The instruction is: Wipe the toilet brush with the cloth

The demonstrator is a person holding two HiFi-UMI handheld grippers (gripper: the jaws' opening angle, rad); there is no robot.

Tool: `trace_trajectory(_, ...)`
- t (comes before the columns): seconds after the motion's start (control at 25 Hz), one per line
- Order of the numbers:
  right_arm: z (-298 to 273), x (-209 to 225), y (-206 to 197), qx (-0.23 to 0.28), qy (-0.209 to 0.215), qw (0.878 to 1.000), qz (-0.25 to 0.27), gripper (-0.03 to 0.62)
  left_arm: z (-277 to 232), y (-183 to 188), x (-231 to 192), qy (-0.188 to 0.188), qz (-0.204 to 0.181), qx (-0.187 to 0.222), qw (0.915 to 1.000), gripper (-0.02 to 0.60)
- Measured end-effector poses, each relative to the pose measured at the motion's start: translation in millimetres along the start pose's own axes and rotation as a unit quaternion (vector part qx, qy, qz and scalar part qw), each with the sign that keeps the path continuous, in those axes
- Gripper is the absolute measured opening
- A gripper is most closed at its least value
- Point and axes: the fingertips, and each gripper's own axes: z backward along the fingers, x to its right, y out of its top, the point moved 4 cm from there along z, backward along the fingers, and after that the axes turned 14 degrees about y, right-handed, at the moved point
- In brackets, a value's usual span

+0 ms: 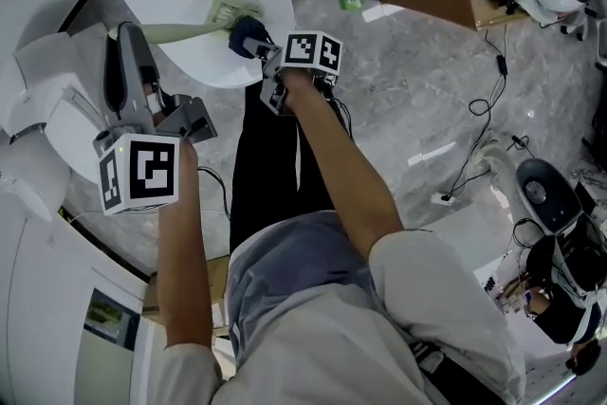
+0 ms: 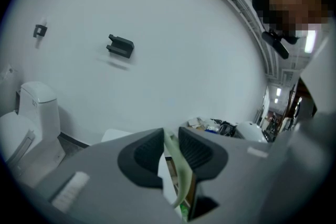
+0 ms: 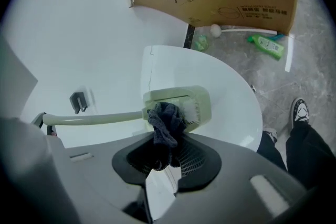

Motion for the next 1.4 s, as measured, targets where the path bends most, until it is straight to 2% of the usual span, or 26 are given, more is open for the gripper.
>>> trace_trajectory(0.28, 1.8, 8.2, 18.6, -0.009, -0.046, 0.999, -0.005, 0.084, -2.5, 1.1, 0.1, -0.006, 0.0, -0.002, 1.0, 0.0)
trace_trajectory(0.48, -11.7, -2.4, 23.2, -0.019, -0.064, 0.998, 0.009, 0.084, -3.6, 0.9, -0.3, -0.012, 0.003, -0.004, 0.9999, 0.0)
trace_trajectory(0.92, -19.9, -28.1, 21.0, -0.03, -0.063, 0.997, 0.04, 0.084, -4.5, 4.3, -5.6, -0.019, 0.014, -0.008, 0.9997, 0.0)
trace_trajectory(1.4, -12.2, -52.6, 18.9, -0.026, -0.054, 0.997, 0.047, 0.084, -4.8, 5.8, -6.6, -0.024, 0.018, -0.004, 0.9995, 0.0)
